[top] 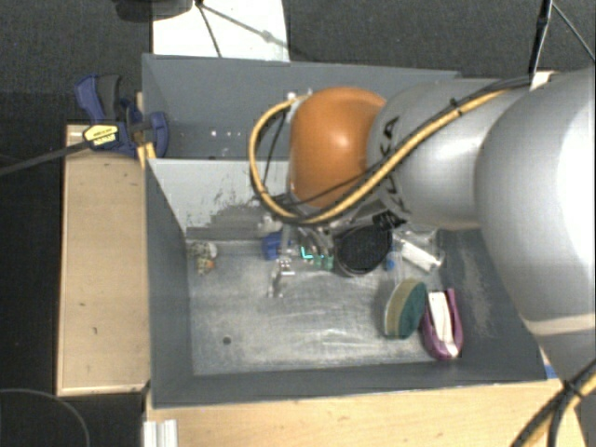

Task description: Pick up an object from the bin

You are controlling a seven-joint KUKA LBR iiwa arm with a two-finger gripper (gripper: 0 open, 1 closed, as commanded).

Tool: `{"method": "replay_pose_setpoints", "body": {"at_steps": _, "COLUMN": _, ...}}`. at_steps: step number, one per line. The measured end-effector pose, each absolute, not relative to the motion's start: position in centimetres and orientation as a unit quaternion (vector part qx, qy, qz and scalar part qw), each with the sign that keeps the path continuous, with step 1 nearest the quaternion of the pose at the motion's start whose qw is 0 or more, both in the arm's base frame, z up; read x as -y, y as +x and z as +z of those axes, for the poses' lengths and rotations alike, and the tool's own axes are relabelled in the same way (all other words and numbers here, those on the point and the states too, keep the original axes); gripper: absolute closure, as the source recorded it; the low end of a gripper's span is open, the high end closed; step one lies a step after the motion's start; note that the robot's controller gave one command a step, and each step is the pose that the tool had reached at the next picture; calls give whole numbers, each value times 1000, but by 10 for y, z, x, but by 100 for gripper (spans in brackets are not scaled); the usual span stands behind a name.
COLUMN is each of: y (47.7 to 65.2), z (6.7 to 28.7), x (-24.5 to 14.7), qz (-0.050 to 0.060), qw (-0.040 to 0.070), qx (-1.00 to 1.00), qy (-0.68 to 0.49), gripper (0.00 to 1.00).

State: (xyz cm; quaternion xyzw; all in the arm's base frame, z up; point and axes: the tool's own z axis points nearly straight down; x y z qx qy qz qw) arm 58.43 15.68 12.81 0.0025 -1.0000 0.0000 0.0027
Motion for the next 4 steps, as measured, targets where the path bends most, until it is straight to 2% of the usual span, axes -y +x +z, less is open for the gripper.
{"method": "replay_pose_setpoints", "body": {"at_steps": 1, "y": 593, "z": 94, "x": -102, "qz": -4, "qw": -15, "qx": 1000, "qy": -1, "gripper": 0}}
{"method": "replay_pose_setpoints", "body": {"at_steps": 2, "y": 591, "z": 104, "x": -113, "qz": -1, "qw": -8, "qx": 998, "qy": 56, "gripper": 0}}
{"method": "replay_pose_setpoints", "body": {"at_steps": 3, "y": 529, "z": 108, "x": -81, "qz": 0, "qw": 0, "qx": 999, "qy": 52, "gripper": 0}}
{"method": "replay_pose_setpoints", "body": {"at_steps": 4, "y": 567, "z": 73, "x": -94, "qz": -1, "qw": -2, "qx": 993, "qy": -120, "gripper": 0}}
